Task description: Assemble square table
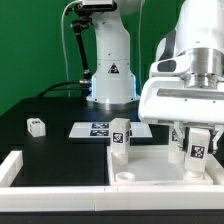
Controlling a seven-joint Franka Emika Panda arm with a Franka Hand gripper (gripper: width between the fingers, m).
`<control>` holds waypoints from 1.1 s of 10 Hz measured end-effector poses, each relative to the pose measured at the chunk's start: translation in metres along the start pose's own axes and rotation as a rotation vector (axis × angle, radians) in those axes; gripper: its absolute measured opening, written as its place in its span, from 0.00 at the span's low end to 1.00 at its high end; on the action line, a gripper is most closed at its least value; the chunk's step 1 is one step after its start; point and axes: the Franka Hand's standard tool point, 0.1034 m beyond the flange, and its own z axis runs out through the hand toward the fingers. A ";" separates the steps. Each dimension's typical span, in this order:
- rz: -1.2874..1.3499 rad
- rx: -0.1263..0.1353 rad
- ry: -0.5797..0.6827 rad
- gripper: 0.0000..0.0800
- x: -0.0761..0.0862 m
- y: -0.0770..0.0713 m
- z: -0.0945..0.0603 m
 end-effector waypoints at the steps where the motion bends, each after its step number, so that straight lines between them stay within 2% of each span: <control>1: -0.007 0.000 0.000 0.36 0.000 0.000 0.000; 3: -0.022 -0.001 -0.001 0.76 0.000 0.000 0.000; 4: -0.026 -0.001 -0.001 0.76 0.000 0.000 0.000; 5: -0.034 -0.001 -0.001 0.80 0.000 0.000 0.000; 9: -0.057 -0.002 -0.008 0.81 0.001 0.001 0.000; 11: -0.010 0.009 -0.098 0.81 0.026 0.009 -0.011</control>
Offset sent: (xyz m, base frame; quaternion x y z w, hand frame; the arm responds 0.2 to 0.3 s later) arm 0.0000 0.0000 0.0000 0.0000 0.0000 0.0000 1.0000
